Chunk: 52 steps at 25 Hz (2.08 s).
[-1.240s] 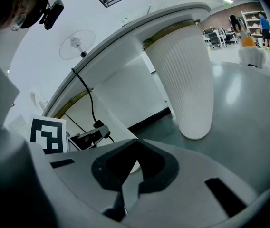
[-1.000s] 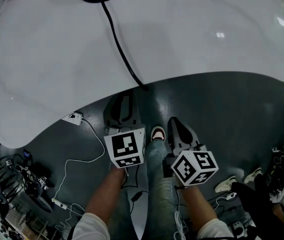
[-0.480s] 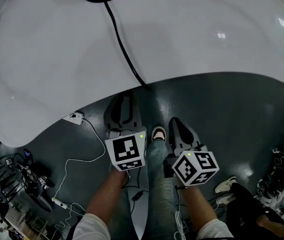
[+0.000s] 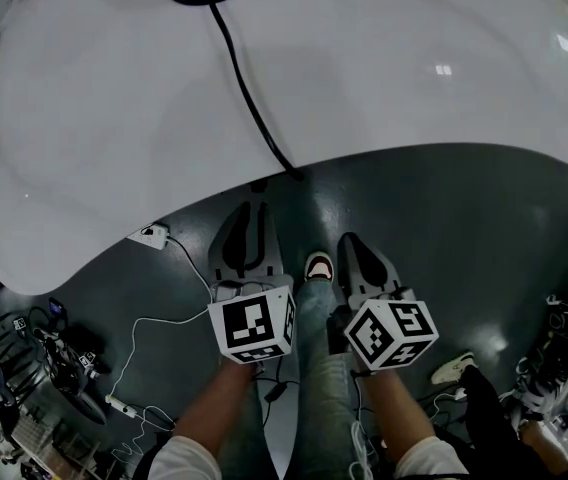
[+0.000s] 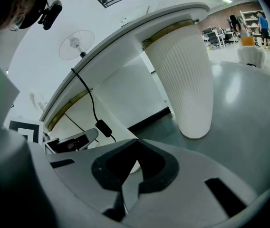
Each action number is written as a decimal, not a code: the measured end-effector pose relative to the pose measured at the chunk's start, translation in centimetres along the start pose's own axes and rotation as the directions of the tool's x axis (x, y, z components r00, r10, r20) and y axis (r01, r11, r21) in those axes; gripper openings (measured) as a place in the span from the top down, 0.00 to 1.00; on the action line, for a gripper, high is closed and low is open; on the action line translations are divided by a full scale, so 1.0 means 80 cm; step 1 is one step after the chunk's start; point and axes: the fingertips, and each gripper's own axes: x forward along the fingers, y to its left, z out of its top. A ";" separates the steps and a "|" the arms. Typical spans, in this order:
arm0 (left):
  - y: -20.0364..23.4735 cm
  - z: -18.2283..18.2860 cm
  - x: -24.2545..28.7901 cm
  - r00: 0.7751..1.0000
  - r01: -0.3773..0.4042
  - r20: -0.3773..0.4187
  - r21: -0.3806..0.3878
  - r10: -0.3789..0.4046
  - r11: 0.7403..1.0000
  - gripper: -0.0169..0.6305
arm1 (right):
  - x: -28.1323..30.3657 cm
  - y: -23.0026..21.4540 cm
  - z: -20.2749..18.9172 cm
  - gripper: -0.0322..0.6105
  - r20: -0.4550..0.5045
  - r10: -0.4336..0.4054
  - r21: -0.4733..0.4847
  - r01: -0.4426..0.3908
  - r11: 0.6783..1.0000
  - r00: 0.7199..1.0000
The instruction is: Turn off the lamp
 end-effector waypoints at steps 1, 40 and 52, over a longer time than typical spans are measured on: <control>0.000 -0.003 -0.003 1.000 0.003 -0.004 -0.010 -0.003 1.000 0.85 | 0.001 0.001 -0.001 0.95 -0.001 0.000 0.000 0.000 1.000 1.000; -0.038 0.153 -0.142 0.994 0.108 -0.010 -0.010 -0.108 0.994 0.96 | -0.087 0.144 0.121 0.95 0.105 0.046 0.030 -0.050 0.998 0.993; -0.079 0.285 -0.236 0.980 0.169 0.089 0.086 -0.177 0.982 0.96 | -0.184 0.219 0.197 0.95 0.151 0.078 -0.045 -0.072 0.996 0.985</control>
